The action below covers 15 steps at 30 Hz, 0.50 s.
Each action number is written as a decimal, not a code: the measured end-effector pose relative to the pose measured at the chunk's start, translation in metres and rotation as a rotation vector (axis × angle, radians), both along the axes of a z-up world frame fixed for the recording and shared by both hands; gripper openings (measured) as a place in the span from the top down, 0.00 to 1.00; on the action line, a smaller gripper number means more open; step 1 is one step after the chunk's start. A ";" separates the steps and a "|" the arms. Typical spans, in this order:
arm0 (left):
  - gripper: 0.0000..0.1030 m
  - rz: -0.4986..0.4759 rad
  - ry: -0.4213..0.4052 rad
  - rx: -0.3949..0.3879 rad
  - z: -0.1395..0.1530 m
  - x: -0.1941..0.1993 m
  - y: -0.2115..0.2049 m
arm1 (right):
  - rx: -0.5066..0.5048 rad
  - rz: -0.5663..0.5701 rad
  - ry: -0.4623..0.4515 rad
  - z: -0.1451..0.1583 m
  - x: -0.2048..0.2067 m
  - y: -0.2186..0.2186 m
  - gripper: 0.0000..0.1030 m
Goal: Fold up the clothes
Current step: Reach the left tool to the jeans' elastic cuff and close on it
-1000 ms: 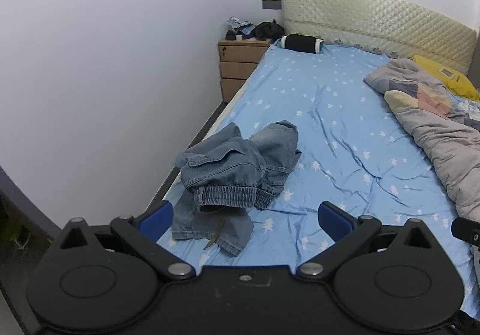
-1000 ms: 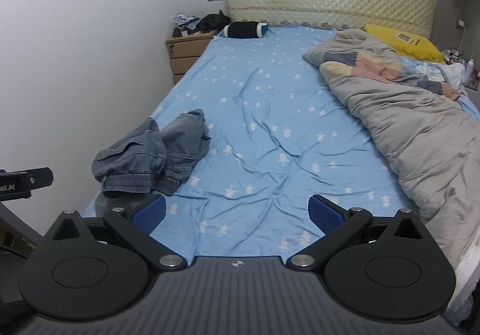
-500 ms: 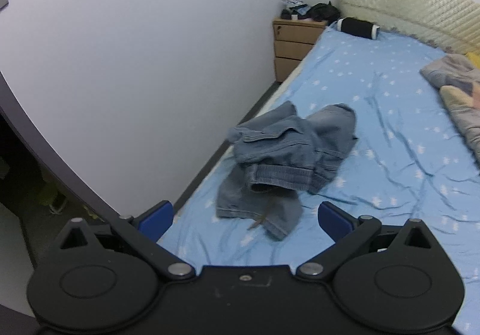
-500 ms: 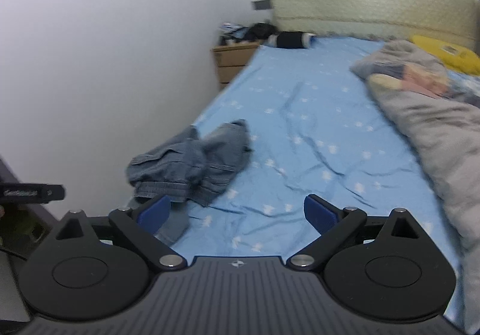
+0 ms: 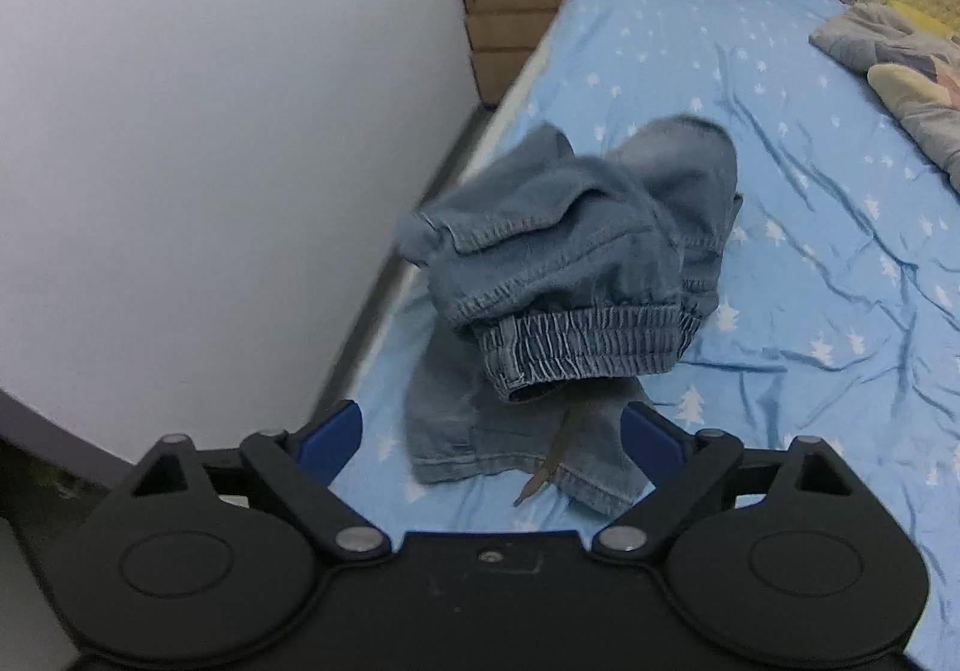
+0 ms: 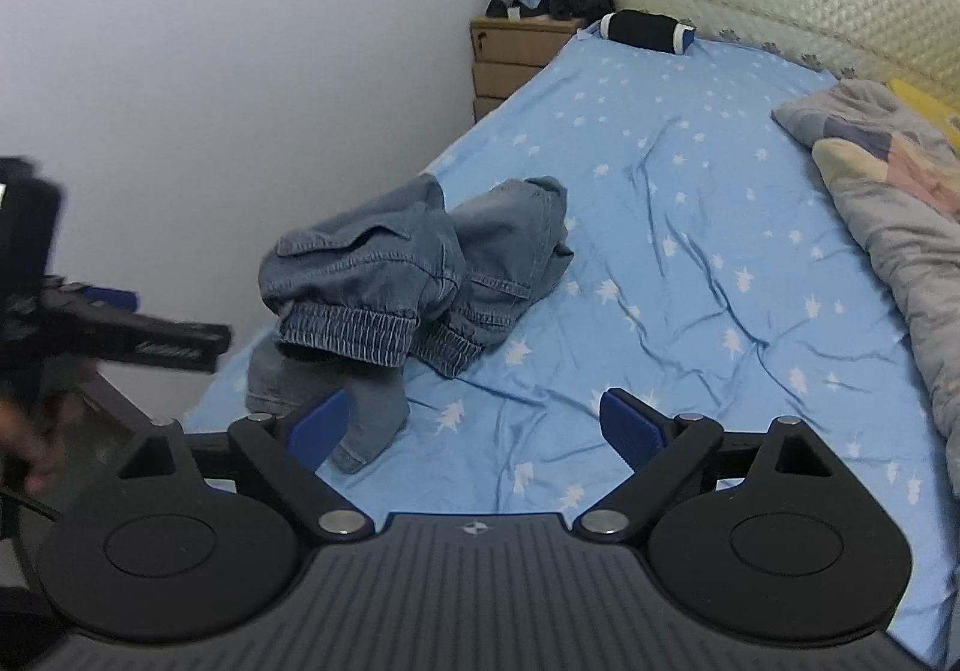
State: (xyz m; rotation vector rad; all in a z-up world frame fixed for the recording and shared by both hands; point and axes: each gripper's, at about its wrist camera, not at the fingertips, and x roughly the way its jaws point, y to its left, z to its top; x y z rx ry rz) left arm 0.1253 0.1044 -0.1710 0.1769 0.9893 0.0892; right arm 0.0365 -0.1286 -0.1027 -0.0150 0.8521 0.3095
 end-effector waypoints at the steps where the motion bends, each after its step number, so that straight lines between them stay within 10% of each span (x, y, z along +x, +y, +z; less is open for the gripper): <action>1: 0.17 -0.015 0.016 0.000 -0.014 0.008 0.003 | -0.019 0.011 0.009 -0.003 0.003 0.007 0.10; 9: 0.37 -0.148 0.071 0.061 -0.098 0.052 0.009 | -0.152 0.065 0.116 -0.044 0.032 0.044 0.14; 15: 0.71 -0.153 0.069 0.024 -0.101 0.090 0.020 | -0.168 0.029 0.151 -0.062 0.047 0.051 0.14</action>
